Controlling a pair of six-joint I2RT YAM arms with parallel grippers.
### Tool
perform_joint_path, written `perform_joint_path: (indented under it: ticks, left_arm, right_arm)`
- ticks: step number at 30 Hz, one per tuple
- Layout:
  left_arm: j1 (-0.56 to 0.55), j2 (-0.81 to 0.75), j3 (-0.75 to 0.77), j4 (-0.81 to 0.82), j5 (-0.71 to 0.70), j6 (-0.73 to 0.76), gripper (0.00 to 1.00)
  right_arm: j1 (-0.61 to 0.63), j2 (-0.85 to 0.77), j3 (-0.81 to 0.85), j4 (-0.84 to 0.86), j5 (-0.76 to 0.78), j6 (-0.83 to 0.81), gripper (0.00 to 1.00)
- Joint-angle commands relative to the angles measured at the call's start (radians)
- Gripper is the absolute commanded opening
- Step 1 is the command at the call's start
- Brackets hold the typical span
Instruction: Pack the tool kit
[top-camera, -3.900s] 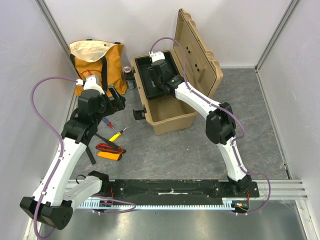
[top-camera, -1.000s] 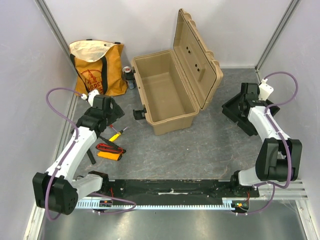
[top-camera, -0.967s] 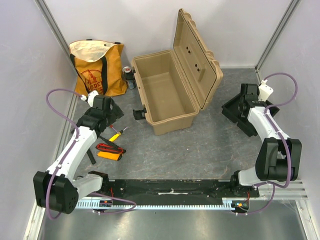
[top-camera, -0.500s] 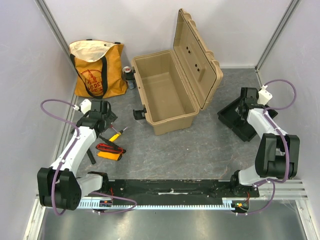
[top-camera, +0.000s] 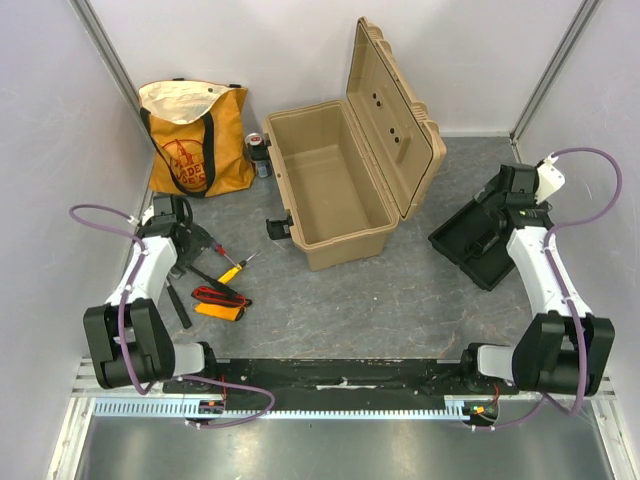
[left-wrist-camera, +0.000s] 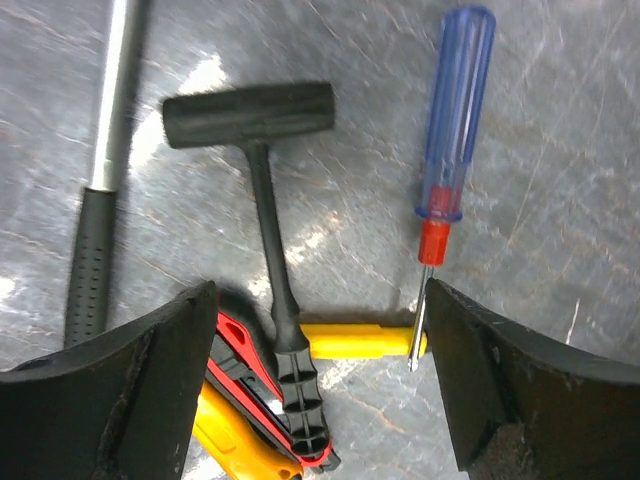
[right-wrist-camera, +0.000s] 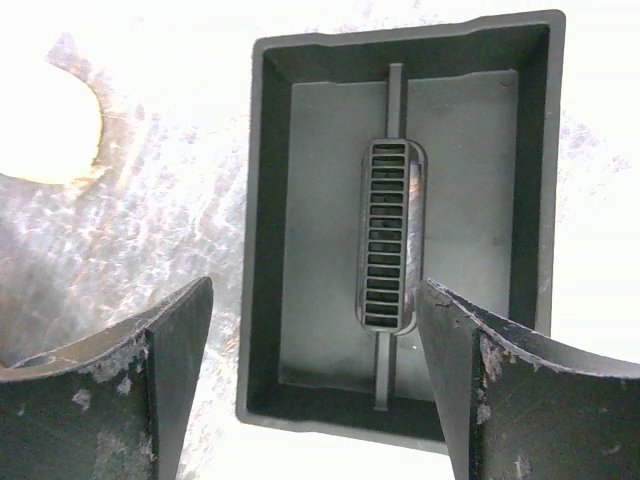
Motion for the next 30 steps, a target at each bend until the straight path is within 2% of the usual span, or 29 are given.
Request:
perform_joint_path:
  ticks: [1, 4, 12, 19, 24, 30]
  left_arm:
    - [0.000, 0.029, 0.004, 0.027, 0.127, 0.060, 0.85]
    - [0.000, 0.034, -0.008, 0.034, 0.137, 0.047, 0.77]
    - [0.003, 0.066, -0.066, 0.065, 0.156, -0.003, 0.66]
    - [0.001, 0.101, -0.080, 0.088, 0.151, -0.023, 0.63]
    - [0.001, 0.155, -0.086, 0.100, 0.157, -0.043, 0.60]
    - [0.001, 0.138, -0.103, 0.108, 0.133, -0.069, 0.47]
  right_arm:
    - [-0.005, -0.083, 0.060, -0.054, -0.047, 0.028, 0.87]
    - [-0.005, -0.119, 0.064, -0.062, -0.060, 0.020, 0.87]
    - [-0.005, -0.205, 0.011, -0.024, -0.121, 0.038, 0.82]
    - [-0.005, -0.231, -0.039, 0.033, -0.201, 0.071, 0.78]
    - [-0.005, -0.247, -0.066, 0.035, -0.195, 0.063, 0.78]
    - [-0.005, -0.262, -0.088, 0.035, -0.198, 0.055, 0.78]
